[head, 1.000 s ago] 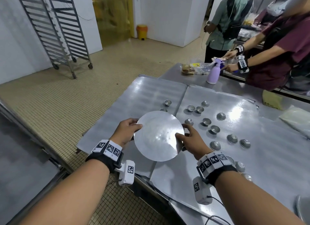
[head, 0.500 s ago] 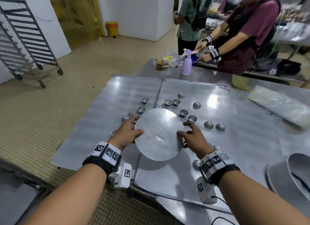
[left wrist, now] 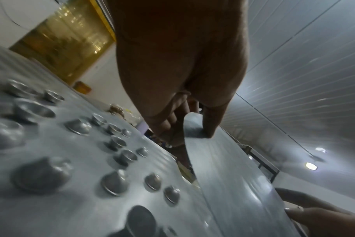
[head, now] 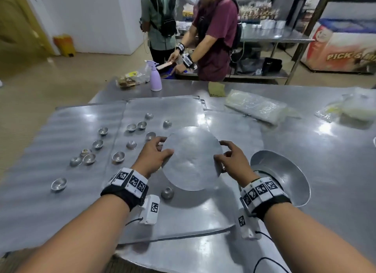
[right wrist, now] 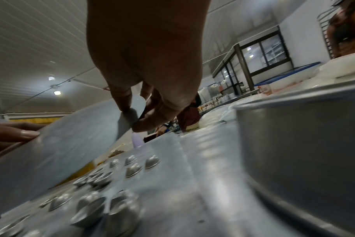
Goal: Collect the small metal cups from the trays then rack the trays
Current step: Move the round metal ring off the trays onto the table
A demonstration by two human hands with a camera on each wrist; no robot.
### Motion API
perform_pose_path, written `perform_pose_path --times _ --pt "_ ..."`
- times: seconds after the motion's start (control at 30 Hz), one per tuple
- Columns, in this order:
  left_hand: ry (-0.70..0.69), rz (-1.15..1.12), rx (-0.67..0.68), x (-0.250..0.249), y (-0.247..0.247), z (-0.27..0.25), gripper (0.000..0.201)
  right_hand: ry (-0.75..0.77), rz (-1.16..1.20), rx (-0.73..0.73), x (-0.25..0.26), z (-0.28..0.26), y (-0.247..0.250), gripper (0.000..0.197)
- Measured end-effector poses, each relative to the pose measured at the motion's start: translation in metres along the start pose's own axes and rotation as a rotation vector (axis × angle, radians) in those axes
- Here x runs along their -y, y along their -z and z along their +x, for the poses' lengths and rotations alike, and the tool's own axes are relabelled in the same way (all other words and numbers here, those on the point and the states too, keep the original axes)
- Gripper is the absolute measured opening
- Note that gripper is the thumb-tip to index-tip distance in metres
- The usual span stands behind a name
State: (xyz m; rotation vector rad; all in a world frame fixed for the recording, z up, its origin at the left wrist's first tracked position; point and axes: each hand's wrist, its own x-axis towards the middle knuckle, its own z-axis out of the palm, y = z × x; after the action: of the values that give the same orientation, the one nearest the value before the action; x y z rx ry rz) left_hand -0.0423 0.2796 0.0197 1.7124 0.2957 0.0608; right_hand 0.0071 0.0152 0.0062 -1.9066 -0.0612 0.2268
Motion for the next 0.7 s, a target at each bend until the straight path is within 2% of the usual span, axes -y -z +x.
perform_pose_path --times 0.27,0.4,0.57,0.7 --pt "-0.074 0.044 0.044 -0.035 -0.147 0.003 0.035 0.021 0.012 -0.161 -0.044 -0.002 0.139 0.036" --pt "-0.113 0.064 0.062 -0.046 -0.212 -0.003 0.032 0.029 -0.045 -0.196 -0.069 -0.007 0.197 0.036" --pt "-0.143 0.138 0.081 -0.050 -0.262 -0.011 0.033 0.006 -0.120 -0.208 -0.103 -0.012 0.238 0.036" --pt "-0.144 0.229 0.104 -0.046 -0.282 -0.011 0.038 -0.042 -0.141 -0.204 -0.126 -0.015 0.248 0.036"
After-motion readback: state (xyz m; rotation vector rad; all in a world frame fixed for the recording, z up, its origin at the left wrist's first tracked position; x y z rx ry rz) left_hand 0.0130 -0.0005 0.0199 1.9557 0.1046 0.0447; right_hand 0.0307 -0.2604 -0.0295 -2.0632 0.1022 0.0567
